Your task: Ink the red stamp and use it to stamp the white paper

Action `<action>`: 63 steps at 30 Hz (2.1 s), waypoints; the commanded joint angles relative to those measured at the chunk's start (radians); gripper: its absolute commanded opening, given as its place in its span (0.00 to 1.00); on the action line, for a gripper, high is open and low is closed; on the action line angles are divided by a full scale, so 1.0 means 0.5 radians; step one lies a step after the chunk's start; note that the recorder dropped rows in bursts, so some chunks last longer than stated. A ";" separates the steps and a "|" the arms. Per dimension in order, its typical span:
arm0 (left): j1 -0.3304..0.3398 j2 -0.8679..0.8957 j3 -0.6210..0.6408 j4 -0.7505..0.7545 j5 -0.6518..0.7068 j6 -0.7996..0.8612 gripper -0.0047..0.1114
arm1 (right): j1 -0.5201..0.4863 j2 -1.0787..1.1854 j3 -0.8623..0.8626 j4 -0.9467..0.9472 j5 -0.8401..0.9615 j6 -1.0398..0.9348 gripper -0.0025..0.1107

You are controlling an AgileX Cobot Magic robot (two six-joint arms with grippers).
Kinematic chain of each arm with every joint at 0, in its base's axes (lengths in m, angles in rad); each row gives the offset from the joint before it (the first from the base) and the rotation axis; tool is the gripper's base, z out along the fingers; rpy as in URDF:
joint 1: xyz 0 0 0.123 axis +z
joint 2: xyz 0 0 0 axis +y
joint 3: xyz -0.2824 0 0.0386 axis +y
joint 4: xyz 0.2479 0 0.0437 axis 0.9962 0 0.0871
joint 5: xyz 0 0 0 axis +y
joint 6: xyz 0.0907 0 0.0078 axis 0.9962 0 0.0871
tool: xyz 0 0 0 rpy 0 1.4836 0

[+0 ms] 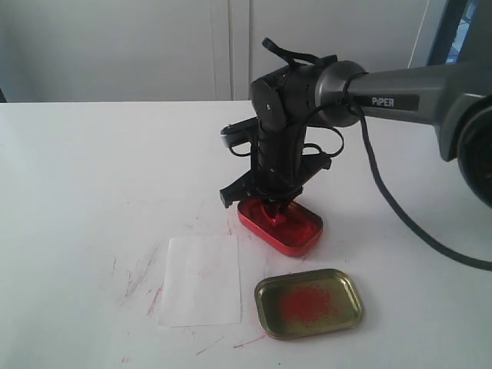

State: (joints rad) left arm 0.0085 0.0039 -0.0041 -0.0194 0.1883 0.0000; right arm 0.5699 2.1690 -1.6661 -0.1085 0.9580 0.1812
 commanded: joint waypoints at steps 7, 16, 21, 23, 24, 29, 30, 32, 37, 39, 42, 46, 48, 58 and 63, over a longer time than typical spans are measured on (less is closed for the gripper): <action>-0.011 -0.008 0.008 -0.015 -0.009 0.000 0.04 | -0.007 -0.060 -0.025 -0.050 -0.124 0.016 0.02; -0.011 -0.008 0.008 -0.015 -0.009 0.000 0.04 | -0.007 -0.086 -0.042 -0.097 -0.078 -0.001 0.02; -0.011 -0.008 0.008 -0.015 -0.009 0.000 0.04 | -0.002 -0.070 -0.038 -0.081 -0.141 0.028 0.02; -0.011 -0.008 0.008 -0.015 -0.009 0.000 0.04 | -0.006 -0.061 -0.038 -0.082 -0.166 0.084 0.02; -0.011 -0.008 0.008 -0.015 -0.009 0.000 0.04 | -0.006 -0.061 -0.038 -0.103 -0.133 0.046 0.02; -0.011 -0.008 0.008 -0.015 -0.009 0.000 0.04 | -0.006 -0.057 -0.038 -0.189 -0.072 0.047 0.02; -0.011 -0.008 0.008 -0.015 -0.009 0.000 0.04 | -0.006 -0.057 -0.038 -0.189 -0.087 0.052 0.02; -0.011 -0.008 0.008 -0.015 -0.009 0.000 0.04 | -0.006 -0.040 -0.038 -0.183 -0.109 0.072 0.02; -0.011 -0.008 0.008 -0.015 -0.009 0.000 0.04 | -0.006 -0.007 -0.041 -0.183 -0.071 0.064 0.02; -0.011 -0.008 0.008 -0.015 -0.009 0.000 0.04 | -0.006 -0.007 -0.041 -0.189 -0.006 0.064 0.02; -0.011 -0.008 0.008 -0.015 -0.009 0.000 0.04 | -0.006 -0.002 -0.037 -0.189 0.015 0.064 0.02; -0.011 -0.008 0.008 -0.015 -0.009 0.000 0.04 | -0.002 -0.016 -0.037 -0.200 -0.020 0.206 0.02; -0.011 -0.008 0.008 -0.015 -0.009 0.000 0.04 | 0.001 -0.027 -0.037 -0.196 -0.005 0.199 0.02; -0.011 -0.008 0.008 -0.015 -0.009 0.000 0.04 | 0.009 -0.032 -0.041 -0.173 0.023 0.222 0.02; -0.011 -0.008 0.008 -0.015 -0.009 0.000 0.04 | 0.014 -0.038 -0.041 -0.181 -0.006 0.232 0.02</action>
State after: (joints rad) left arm 0.0085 0.0039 -0.0041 -0.0194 0.1866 0.0000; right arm 0.5699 2.1714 -1.6790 -0.1870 0.9583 0.2899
